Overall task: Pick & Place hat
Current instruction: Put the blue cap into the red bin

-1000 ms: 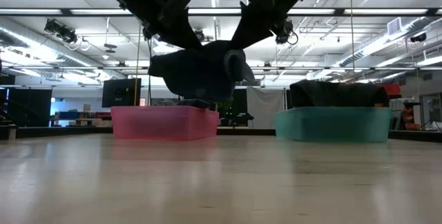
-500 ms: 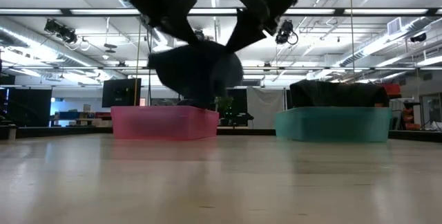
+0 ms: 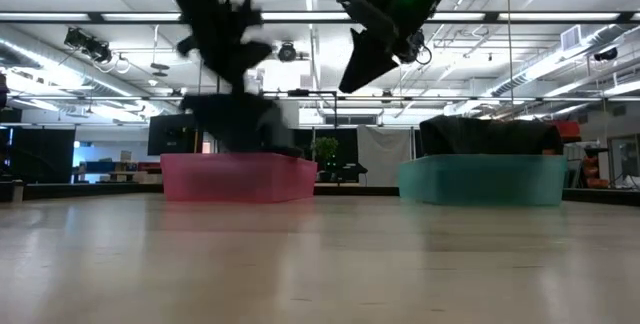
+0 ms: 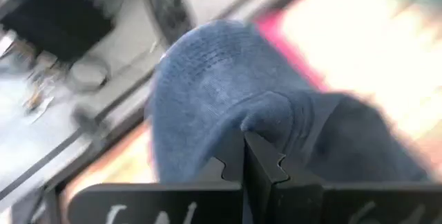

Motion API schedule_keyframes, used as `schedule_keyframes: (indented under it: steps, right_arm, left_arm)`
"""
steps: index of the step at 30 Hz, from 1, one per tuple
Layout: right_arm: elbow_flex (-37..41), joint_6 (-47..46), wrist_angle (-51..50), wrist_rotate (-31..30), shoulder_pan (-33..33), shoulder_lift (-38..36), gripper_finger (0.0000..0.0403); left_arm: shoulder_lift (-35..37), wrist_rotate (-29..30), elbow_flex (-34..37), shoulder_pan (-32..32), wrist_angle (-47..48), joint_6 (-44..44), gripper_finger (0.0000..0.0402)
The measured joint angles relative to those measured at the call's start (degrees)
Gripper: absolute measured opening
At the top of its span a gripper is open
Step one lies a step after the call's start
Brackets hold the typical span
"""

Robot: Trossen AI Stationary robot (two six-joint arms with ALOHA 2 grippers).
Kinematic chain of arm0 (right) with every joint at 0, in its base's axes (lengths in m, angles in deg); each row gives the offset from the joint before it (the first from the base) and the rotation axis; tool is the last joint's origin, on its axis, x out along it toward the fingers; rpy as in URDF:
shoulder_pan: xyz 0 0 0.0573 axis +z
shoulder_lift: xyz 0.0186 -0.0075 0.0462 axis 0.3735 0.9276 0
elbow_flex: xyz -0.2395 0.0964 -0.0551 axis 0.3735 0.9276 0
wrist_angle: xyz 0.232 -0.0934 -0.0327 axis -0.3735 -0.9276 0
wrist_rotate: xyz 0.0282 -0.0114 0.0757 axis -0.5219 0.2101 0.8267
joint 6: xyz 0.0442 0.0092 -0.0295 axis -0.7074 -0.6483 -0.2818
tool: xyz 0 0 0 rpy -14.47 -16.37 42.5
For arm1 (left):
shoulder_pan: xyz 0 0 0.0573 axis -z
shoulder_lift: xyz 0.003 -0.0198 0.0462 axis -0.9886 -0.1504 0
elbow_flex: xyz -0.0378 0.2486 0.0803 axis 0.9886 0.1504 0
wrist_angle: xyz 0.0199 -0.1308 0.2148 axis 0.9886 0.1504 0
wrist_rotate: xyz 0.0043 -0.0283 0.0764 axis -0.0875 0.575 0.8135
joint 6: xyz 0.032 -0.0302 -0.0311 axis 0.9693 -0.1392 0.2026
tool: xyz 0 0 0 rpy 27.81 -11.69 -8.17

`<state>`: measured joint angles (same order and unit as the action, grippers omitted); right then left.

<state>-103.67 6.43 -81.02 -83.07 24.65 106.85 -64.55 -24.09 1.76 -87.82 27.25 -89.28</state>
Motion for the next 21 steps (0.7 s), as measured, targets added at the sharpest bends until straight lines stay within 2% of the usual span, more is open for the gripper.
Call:
schedule_keyframes:
  steps: [4,8,18,21]
  right_arm:
    - [-0.02,-3.51,-4.36,0.24,2.37,0.00,0.0096]
    - [-0.02,-3.10,-6.06,0.20,4.85,0.00,0.0093]
    - [-0.02,-3.00,-7.18,0.04,6.67,0.00,0.0093]
    - [-0.02,-3.00,-7.16,0.04,6.67,0.00,0.0093]
  left_arm:
    - [-2.85,-2.53,4.99,-4.97,-4.01,0.21,0.0001]
    - [-4.20,-4.19,9.05,-7.44,-12.46,4.41,0.0001]
    - [-2.63,-5.34,7.74,-6.48,-21.89,8.53,0.0001]
    - [-2.48,-5.37,7.92,-6.46,-21.49,8.51,0.0001]
